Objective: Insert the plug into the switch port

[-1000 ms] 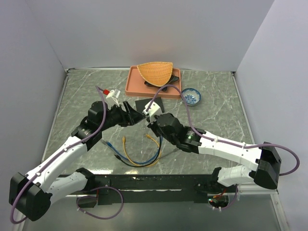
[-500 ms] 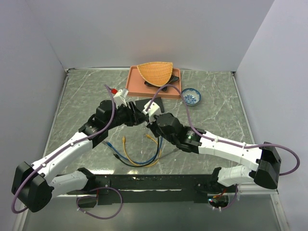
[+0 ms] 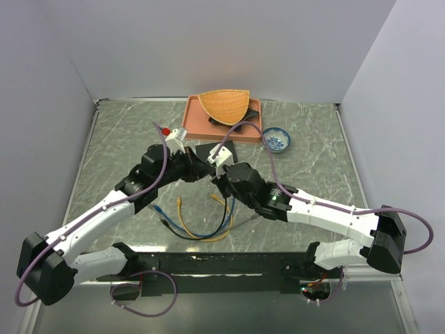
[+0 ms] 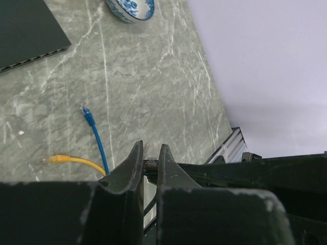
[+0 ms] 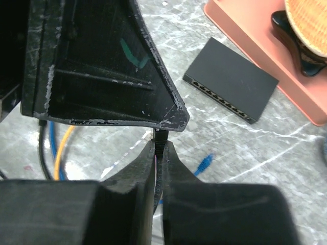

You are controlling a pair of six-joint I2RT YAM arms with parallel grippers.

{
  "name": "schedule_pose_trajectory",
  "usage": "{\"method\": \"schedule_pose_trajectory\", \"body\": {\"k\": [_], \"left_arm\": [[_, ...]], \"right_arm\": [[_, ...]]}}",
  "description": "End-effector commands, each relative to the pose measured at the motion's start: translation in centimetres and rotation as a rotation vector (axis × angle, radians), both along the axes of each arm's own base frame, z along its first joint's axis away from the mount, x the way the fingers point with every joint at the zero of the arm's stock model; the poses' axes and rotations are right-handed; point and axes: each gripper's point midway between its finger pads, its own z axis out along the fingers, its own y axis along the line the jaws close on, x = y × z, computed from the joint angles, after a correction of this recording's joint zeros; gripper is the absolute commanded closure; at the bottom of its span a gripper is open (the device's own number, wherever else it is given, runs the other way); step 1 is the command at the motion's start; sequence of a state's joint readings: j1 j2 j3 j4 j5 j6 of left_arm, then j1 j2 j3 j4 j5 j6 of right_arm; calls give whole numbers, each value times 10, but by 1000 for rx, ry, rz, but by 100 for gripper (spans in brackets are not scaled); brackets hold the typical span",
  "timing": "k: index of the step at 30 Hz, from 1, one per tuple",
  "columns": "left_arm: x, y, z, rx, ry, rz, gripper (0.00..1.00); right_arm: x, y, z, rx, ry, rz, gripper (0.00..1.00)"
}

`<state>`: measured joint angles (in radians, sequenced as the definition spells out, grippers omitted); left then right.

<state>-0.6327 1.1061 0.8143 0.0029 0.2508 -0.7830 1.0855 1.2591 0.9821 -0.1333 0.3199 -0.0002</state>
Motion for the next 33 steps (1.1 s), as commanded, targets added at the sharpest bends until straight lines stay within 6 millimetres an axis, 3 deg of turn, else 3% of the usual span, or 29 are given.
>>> {"method": "schedule_pose_trajectory", "body": {"k": [1,2,4,5,7,8,9,13,15,19,23,29,31,33], "left_arm": [[10,30,35,-14,-98,168,99],[11,40,43,-27,-116,220,99],[7,48,47,-37,-119,247,99],[4,50,50,-46,-120,249,99],[2,62,60,-67,-152,298,99],[-2,66,68,-86,-174,303,99],[-4,67,72,-94,-188,304,99],[-15,65,85,-124,-256,249,99],[-22,59,96,-157,-320,190,99],[-46,36,106,-196,-404,-13,99],[-64,21,113,-242,-457,-155,99],[-76,21,120,-265,-510,-201,99],[-79,22,122,-271,-525,-216,99],[-81,22,123,-273,-529,-220,99]], "right_arm": [[3,2,51,172,0,14,73],[3,0,50,182,19,26,62],[2,-4,58,244,45,52,49],[1,-7,53,265,76,89,32],[-4,-10,70,364,85,145,17],[-9,-13,63,389,124,210,5],[-14,-13,81,458,99,259,1],[-36,-13,94,542,141,457,1],[-52,-11,98,572,199,574,1],[-63,-3,110,624,259,713,1],[-66,5,114,641,317,780,4],[-61,9,109,668,382,779,15],[-60,10,114,687,365,791,23],[-58,10,117,703,366,802,23]]}}
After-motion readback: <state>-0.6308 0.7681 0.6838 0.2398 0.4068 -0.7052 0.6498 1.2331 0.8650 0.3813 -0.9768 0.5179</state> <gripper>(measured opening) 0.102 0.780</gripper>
